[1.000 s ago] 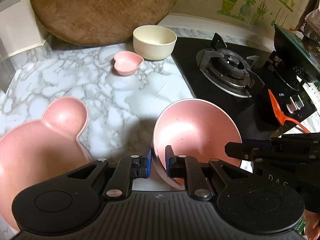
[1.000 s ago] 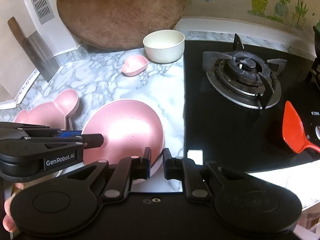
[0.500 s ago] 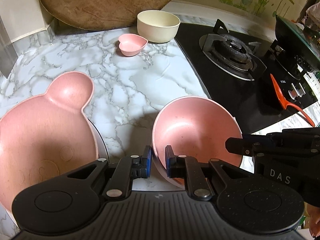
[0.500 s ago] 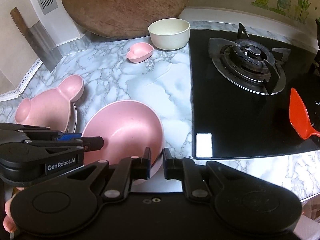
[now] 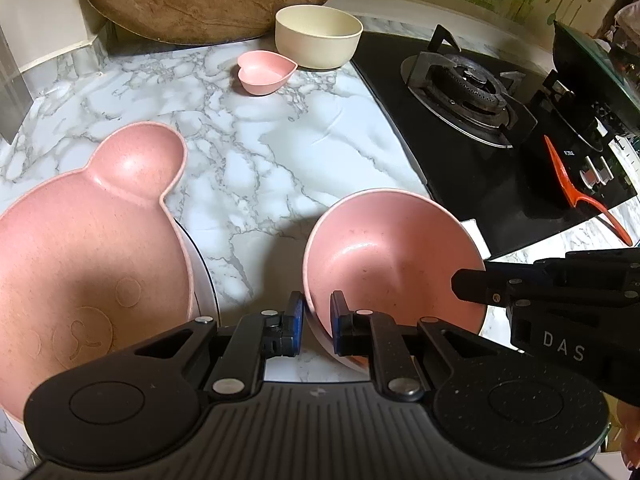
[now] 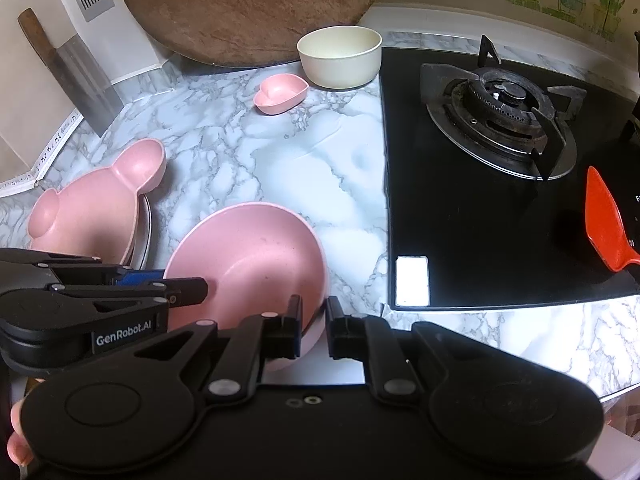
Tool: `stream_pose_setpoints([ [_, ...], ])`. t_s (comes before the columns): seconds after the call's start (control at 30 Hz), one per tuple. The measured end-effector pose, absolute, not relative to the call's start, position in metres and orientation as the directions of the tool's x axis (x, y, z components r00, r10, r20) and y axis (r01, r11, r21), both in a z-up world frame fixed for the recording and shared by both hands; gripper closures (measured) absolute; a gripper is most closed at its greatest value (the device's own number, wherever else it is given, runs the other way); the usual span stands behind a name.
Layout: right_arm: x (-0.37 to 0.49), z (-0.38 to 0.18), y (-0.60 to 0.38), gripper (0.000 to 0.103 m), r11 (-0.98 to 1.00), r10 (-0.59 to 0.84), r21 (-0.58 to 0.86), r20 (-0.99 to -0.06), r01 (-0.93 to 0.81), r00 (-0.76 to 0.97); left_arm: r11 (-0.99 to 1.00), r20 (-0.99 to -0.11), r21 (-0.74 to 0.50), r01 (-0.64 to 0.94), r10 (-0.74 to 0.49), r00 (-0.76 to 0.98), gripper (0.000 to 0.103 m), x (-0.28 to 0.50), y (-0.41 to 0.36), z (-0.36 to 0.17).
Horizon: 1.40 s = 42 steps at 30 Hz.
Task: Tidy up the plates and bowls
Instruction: 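Carry the pink bowl with both tools toward the bear plate stack, then lower the pink bowl into the bear plate and open both tools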
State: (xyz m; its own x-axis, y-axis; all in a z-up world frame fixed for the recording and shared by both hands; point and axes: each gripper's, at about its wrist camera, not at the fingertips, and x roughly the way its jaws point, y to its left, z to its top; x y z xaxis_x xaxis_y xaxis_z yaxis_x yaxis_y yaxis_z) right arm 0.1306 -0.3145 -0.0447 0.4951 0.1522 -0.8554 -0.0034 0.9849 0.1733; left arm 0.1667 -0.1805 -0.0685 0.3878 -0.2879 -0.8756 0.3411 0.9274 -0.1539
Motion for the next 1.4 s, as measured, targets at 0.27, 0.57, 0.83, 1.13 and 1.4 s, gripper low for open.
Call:
stream_pose_setpoints([
  [0.27, 0.131, -0.047, -0.314, 0.087, 0.983, 0.160, 0.183, -0.859, 0.000, 0.486, 0.927, -0.877, -0.149, 0.344, -0.284, 0.387, 0.090, 0.167, -0.181, -0.070],
  [0.57, 0.130, -0.043, -0.318, 0.080, 0.981, 0.166, 0.192, -0.848, -0.001, 0.504, 0.926, -0.871, -0.153, 0.346, -0.292, 0.395, 0.089, 0.166, -0.181, -0.067],
  [0.83, 0.129, -0.028, -0.321, 0.078, 0.982, 0.163, 0.189, -0.827, -0.007, 0.538, 0.920, -0.855, -0.156, 0.361, -0.309, 0.417, 0.089, 0.164, -0.177, -0.050],
  [1.13, 0.127, -0.007, -0.318, 0.076, 0.985, 0.158, 0.170, -0.801, -0.034, 0.578, 0.911, -0.807, -0.173, 0.373, -0.349, 0.477, 0.089, 0.167, -0.172, -0.022],
  [1.4, 0.118, 0.019, -0.310, 0.064, 0.989, 0.134, 0.140, -0.757, -0.042, 0.640, 0.897, -0.754, -0.161, 0.411, -0.380, 0.535, 0.089, 0.160, -0.167, 0.007],
])
